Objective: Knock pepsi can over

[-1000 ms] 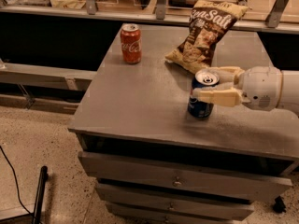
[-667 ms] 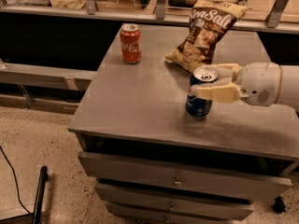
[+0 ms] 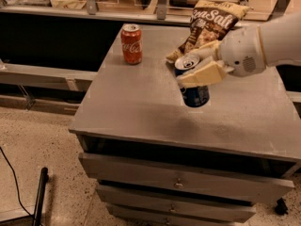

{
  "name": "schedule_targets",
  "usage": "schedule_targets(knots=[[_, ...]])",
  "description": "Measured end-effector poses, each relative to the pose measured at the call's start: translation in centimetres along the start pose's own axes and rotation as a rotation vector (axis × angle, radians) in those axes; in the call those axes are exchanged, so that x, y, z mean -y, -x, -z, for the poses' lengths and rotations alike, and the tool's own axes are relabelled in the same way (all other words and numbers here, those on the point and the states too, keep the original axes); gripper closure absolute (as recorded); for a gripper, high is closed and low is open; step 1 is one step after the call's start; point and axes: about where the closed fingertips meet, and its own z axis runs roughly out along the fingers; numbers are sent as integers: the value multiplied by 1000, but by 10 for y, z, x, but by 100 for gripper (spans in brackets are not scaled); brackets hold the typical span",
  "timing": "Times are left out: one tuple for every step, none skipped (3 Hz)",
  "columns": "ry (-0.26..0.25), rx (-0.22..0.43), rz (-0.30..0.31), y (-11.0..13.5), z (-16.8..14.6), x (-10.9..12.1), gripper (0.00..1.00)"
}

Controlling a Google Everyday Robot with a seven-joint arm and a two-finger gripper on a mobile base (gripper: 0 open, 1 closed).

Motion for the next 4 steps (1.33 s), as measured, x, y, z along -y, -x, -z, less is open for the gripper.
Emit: schedule_targets(knots=[[37,-183,91,8,-20,-3,100],[75,-355,224,11,-46,-15,100],[99,-529,354,3,-70,-27,100],[128,-715,456,-23,-82,-22,83]])
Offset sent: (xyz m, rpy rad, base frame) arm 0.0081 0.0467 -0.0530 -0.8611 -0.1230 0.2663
